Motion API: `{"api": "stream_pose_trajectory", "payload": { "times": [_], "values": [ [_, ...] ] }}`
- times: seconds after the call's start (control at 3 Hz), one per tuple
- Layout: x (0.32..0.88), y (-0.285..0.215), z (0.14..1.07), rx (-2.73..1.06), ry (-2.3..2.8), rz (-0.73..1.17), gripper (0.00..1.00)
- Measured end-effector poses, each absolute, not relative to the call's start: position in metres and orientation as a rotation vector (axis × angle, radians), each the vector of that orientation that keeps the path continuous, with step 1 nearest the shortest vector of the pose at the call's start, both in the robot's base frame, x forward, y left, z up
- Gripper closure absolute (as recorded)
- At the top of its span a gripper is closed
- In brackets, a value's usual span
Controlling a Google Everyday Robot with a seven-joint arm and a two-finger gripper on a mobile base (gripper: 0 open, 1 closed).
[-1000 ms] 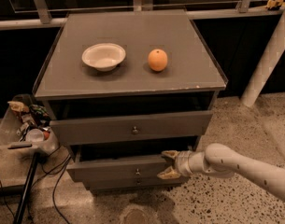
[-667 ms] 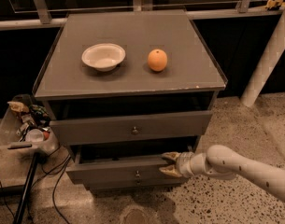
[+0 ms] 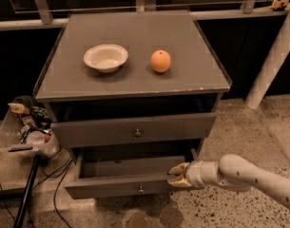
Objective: Open middle drawer
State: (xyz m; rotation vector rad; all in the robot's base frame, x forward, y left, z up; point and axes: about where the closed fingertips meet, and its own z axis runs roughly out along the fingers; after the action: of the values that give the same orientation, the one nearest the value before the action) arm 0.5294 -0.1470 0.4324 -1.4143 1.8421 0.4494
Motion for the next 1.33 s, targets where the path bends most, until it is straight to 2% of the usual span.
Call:
{"api": "stream_pose_trajectory", "payload": {
  "times": [0.33, 0.67, 1.33],
  "values": [
    [0.5284, -0.1469, 0.4330, -1.414, 1.842, 0.449, 1.00],
    [0.5284, -0.1469, 0.4330, -1.414, 1.842, 0.449, 0.81],
    [0.5283, -0.1468, 0.4330, -1.414, 1.842, 0.450, 0.35]
  ]
}}
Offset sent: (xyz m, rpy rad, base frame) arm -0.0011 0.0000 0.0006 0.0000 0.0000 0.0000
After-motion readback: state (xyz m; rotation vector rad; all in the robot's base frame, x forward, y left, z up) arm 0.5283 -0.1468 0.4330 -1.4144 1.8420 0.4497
